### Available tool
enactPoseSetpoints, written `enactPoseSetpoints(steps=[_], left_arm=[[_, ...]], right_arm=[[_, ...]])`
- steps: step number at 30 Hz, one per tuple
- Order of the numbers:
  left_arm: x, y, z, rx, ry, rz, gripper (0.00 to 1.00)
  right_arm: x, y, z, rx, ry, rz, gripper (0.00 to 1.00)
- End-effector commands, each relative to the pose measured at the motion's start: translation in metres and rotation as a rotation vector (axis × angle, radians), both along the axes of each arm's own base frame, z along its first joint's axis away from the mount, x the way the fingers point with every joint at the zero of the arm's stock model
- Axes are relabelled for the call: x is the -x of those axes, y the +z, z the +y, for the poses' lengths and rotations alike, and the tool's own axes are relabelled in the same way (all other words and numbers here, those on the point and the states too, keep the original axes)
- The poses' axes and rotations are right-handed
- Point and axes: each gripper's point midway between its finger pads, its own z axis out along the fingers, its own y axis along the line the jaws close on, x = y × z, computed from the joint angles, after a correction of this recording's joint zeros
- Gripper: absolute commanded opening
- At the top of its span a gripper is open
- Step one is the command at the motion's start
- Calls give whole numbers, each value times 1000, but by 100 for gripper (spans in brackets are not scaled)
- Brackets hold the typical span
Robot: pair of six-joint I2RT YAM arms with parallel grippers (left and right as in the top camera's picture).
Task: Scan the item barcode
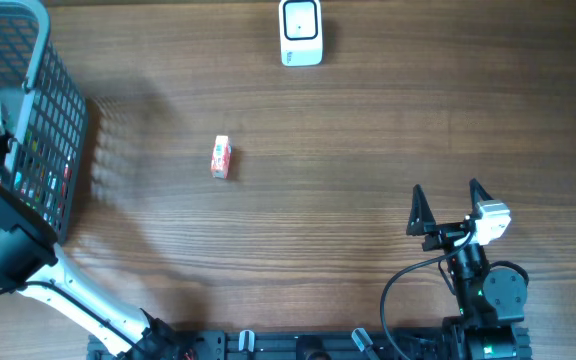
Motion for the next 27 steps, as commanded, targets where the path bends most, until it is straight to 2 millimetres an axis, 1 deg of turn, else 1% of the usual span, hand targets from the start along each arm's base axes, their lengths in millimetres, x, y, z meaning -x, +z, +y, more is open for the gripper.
enactPoseSetpoints(steps=[1, 4, 5, 7, 8, 9, 10, 12, 13, 14, 16, 17, 18, 19, 20, 21, 22, 23, 25, 27], left_arm=[[-12, 15, 2, 32, 110, -53, 4], [-29, 99, 17, -69, 169, -222, 4], [-33, 133, 20, -109, 184, -289, 4], [-33, 196, 22, -182, 206, -409, 4], [-29, 244, 19, -234, 224, -500, 4], [-25, 268, 16, -256, 232, -547, 4], [-13, 317, 5, -288, 269, -650, 4], [10, 371, -18, -270, 354, -793, 4], [19, 396, -41, -220, 363, -870, 4], [26, 415, -68, -156, 348, -933, 4], [35, 433, -113, -57, 285, -980, 4], [44, 437, -152, 20, 219, -974, 4], [50, 434, -175, 61, 182, -949, 4], [58, 427, -203, 105, 136, -904, 4], [63, 419, -224, 140, 98, -858, 4], [71, 404, -255, 193, 35, -775, 4], [74, 392, -275, 211, -10, -710, 4], [75, 376, -291, 196, -49, -641, 4], [73, 353, -305, 165, -87, -561, 4], [70, 314, -326, 175, -137, -447, 4]], right_arm=[[0, 1, -3, -1, -15, -6, 100], [0, 1, -3, -1, -15, -6, 100], [0, 1, -3, -1, -15, -6, 100], [0, 1, -3, -1, -15, -6, 100], [0, 1, -3, -1, -15, -6, 100], [0, 1, -3, -1, -15, -6, 100], [0, 1, -3, -1, -15, -6, 100], [0, 1, -3, -1, -15, -6, 100], [0, 1, -3, -1, -15, -6, 100], [0, 1, -3, -1, -15, -6, 100], [0, 1, -3, -1, -15, -6, 100], [0, 1, -3, -1, -15, -6, 100], [0, 1, -3, -1, -15, -6, 100], [0, 1, -3, -1, -15, -6, 100], [0, 1, -3, -1, -15, -6, 100], [0, 1, -3, -1, -15, -6, 100], [0, 1, -3, -1, -15, -6, 100], [0, 1, -3, -1, -14, -6, 100], [0, 1, -3, -1, -14, -6, 100], [0, 1, -3, -1, -15, -6, 100]])
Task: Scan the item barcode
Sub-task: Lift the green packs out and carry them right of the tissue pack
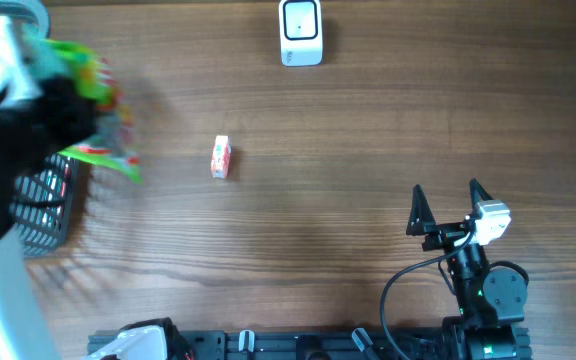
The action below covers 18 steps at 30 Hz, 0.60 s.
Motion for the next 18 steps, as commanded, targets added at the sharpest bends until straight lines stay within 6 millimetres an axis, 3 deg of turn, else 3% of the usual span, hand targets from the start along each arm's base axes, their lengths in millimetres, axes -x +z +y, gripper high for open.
enactPoseSetpoints(steps=[1, 3, 6, 9, 13, 18], left_arm=[[-5, -67, -28, -39, -51, 186, 4], [-6, -109, -40, -51, -75, 279, 4], [-13, -172, -39, -43, -7, 365, 4], [-14, -217, -59, 65, -4, 409, 4], [-21, -240, -58, 32, 17, 380, 4], [-27, -240, -51, 4, 47, 355, 4]], right_arm=[[0, 1, -3, -1, -15, -6, 100], [0, 1, -3, -2, -15, -6, 100], [0, 1, -3, -1, -14, -6, 100], [0, 1, -3, -1, -15, -6, 100], [0, 1, -3, -2, -14, -6, 100], [0, 1, -3, -1, -15, -6, 100]])
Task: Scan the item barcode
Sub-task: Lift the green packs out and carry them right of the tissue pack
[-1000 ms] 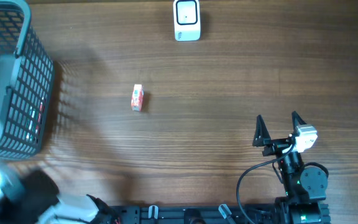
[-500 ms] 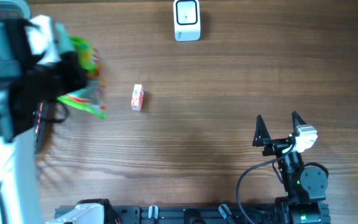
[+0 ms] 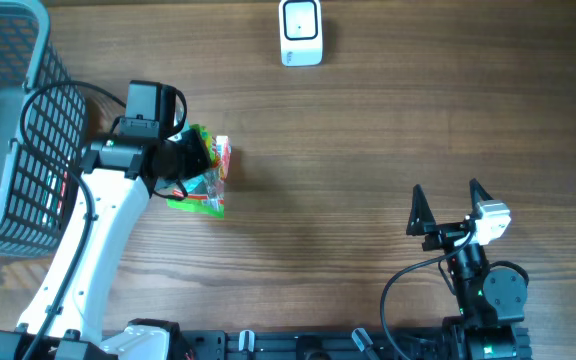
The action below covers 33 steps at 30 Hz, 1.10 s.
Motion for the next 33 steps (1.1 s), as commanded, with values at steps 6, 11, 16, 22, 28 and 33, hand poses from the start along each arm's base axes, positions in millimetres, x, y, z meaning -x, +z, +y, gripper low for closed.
enactPoseSetpoints(steps=[6, 11, 16, 22, 28, 33], left_arm=[[-5, 16, -43, 116, -47, -63, 4], [-17, 24, -99, 97, -81, -179, 4], [-11, -28, -144, 32, -149, -88, 4], [-19, -59, -142, -34, -100, -53, 15], [-24, -53, -144, 23, -104, -47, 100], [-33, -23, -161, 64, -176, -87, 100]], right_arm=[[0, 1, -3, -1, -14, -6, 100], [0, 1, -3, -1, -15, -6, 99], [0, 1, -3, -1, -14, -6, 100], [0, 1, -3, -1, -15, -6, 99], [0, 1, -3, -1, -15, -6, 100], [0, 1, -3, -1, -15, -6, 99]])
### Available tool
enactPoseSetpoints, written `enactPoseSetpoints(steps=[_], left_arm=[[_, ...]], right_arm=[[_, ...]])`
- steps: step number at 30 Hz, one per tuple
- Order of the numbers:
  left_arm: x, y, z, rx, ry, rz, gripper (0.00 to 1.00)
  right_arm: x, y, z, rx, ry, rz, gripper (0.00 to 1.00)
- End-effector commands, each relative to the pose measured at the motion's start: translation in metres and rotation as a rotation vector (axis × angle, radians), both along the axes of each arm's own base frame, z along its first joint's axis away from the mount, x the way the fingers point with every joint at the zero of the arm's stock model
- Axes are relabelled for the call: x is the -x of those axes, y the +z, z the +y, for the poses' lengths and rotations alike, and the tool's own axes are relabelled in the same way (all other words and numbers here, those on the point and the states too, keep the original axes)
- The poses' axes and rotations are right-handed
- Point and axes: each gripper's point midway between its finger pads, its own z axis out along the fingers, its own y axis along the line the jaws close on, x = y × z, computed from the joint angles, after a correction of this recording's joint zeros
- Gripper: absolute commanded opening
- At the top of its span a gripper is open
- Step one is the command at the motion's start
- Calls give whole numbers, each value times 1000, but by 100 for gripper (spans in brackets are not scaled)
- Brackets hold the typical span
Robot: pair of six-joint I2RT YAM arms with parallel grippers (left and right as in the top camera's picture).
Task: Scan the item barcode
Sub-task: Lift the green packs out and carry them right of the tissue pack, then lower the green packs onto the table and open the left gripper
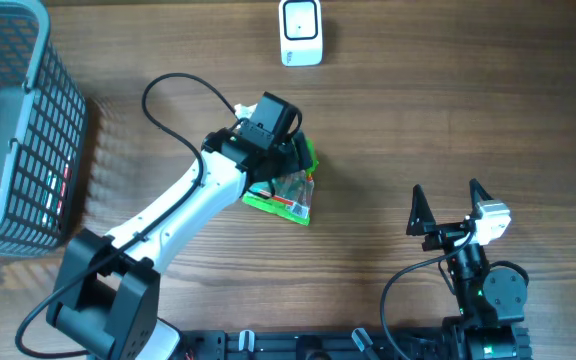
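Note:
In the overhead view my left gripper [296,168] is shut on a green snack packet [284,197] with clear and red print, held over the middle of the table. The white barcode scanner [300,33] stands at the far edge, well beyond the packet. The packet's barcode does not show. My right gripper [448,203] rests open at the near right with nothing between its fingers. My left arm covers the table spot just left of the packet.
A grey wire basket [28,120] with coloured items inside fills the far left corner. The left arm's cable [183,85] loops over the table between basket and scanner. Bare wood lies between the packet and the scanner.
My left gripper has moved right with the green packet, from beside the small red-and-white box to the table's middle. That box is now hidden under the arm. The right arm has not moved.
My left gripper was down in the basket. Then it was above the basket's edge with the green packet in it. Then it held the packet next to a small red-and-white box on the table, and now further right, below the scanner.

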Motion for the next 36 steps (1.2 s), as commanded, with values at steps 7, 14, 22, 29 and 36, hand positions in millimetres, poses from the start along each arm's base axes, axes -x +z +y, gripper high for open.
enactPoseSetpoints(steps=[7, 14, 22, 29, 36], left_arm=[[1, 32, -11, -103, -164, -43, 40], [-5, 40, -10, -162, -196, -90, 100], [-17, 61, -25, -100, -250, -127, 4], [-25, -18, -29, -178, -259, 16, 6], [5, -96, -20, -243, -290, 263, 18]], right_arm=[[0, 1, -3, -1, -15, -6, 100], [0, 1, -3, -1, -15, -6, 100], [0, 1, -3, -1, -15, -6, 100], [0, 1, -3, -1, -15, -6, 100], [0, 1, -3, -1, -15, -6, 100]])
